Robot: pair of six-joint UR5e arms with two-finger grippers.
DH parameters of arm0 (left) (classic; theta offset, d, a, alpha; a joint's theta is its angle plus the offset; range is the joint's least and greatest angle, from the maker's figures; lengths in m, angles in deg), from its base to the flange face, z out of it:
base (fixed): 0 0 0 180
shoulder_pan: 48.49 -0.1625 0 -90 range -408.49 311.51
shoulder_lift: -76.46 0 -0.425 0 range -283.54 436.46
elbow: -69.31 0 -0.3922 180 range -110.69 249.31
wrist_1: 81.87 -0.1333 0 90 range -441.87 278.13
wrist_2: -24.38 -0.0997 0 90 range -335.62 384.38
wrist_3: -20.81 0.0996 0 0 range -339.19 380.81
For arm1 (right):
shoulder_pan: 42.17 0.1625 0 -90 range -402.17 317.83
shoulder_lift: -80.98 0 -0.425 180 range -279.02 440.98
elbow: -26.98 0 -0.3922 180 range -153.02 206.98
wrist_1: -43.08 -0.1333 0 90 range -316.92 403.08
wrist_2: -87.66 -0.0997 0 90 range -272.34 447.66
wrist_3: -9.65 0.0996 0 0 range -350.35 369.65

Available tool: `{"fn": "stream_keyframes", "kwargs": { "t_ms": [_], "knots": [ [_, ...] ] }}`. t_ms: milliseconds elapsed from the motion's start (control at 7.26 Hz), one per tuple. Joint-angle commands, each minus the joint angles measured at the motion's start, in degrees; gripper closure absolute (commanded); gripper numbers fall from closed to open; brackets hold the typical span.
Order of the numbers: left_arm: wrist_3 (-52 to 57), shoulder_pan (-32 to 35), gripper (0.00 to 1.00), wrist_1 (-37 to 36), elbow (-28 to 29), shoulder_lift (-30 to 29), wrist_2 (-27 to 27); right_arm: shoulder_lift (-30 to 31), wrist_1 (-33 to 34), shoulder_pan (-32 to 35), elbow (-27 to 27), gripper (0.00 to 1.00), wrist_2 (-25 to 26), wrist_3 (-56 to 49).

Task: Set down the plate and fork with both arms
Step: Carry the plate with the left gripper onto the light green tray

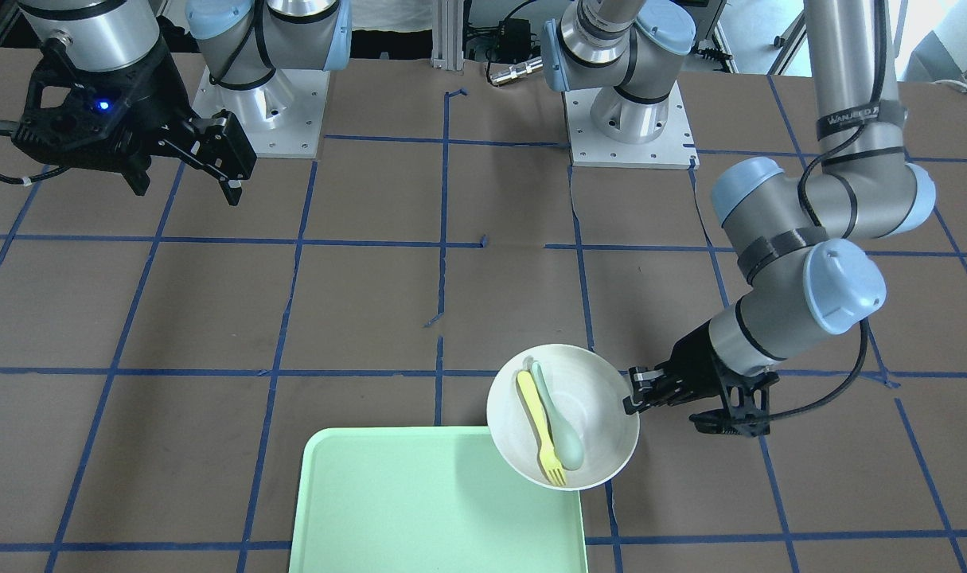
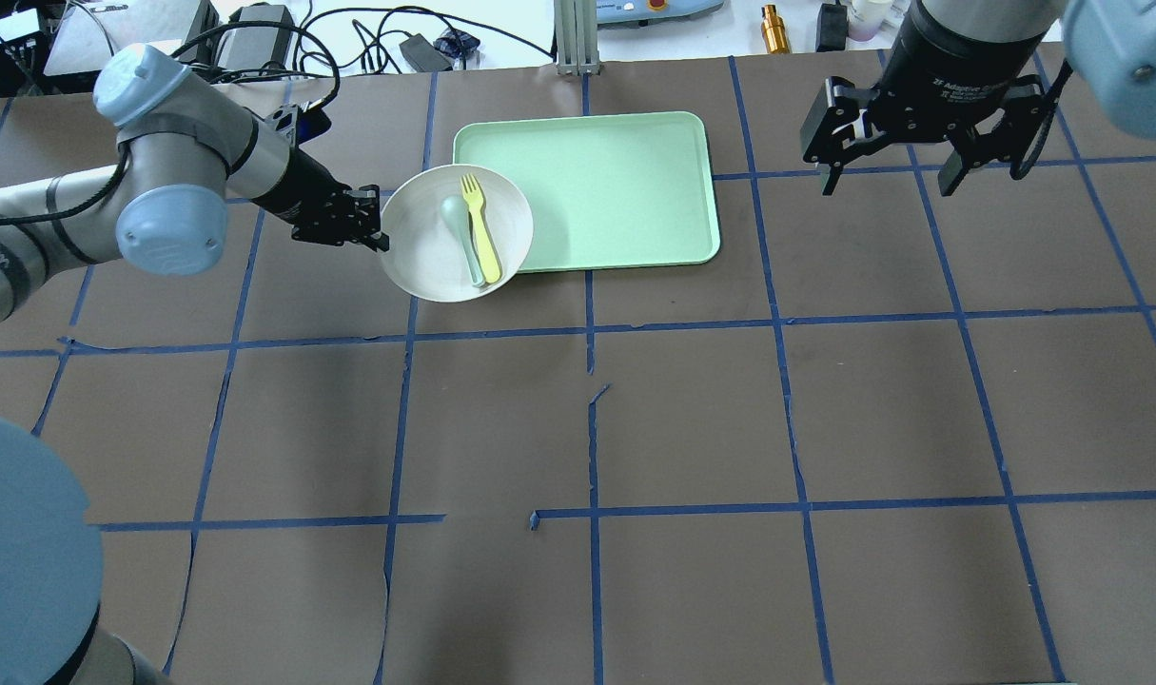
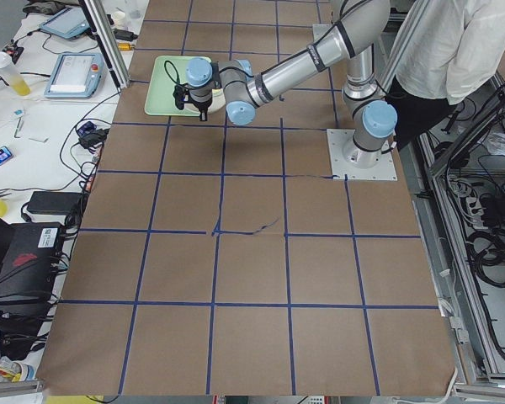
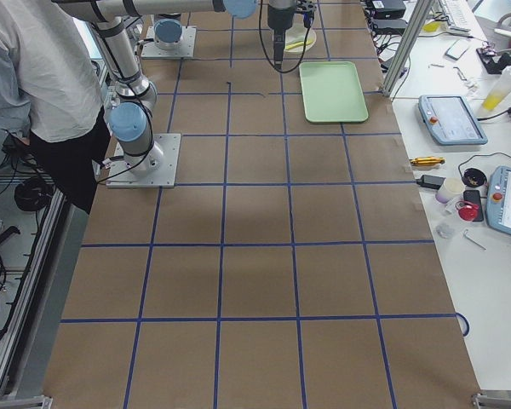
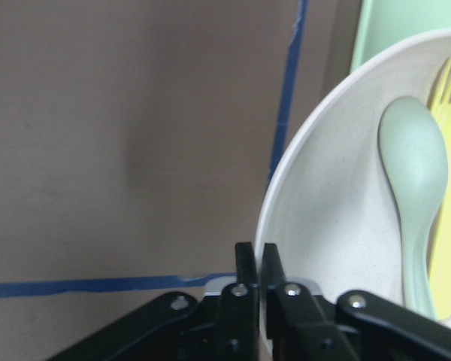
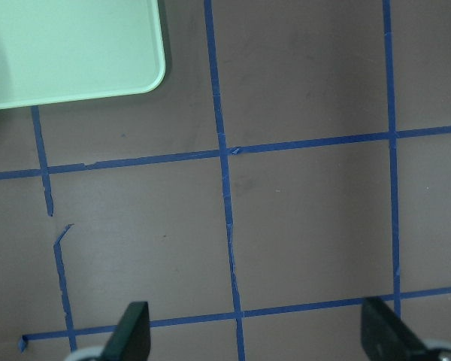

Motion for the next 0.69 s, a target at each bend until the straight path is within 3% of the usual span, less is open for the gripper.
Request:
{"fn": "stream_keyframes", "kwargs": {
  "t_ms": [0, 275, 551],
  "knots": [
    [-3.5, 4.7, 1.0, -0.1, 8.5, -8.1, 0.2, 0.0, 0.0, 0.1, 0.1, 0.0, 0.0, 0.0],
    [-8.0, 7.8, 1.0, -0.2, 16.3, -13.7, 0.1, 0.0, 0.0, 0.1, 0.1, 0.0, -0.1, 0.0],
    [-9.0, 10.1, 1.0, -0.7, 19.8, -17.5, 0.3, 0.0, 0.0, 0.1, 0.1, 0.0, -0.1, 0.1]
  ]
}}
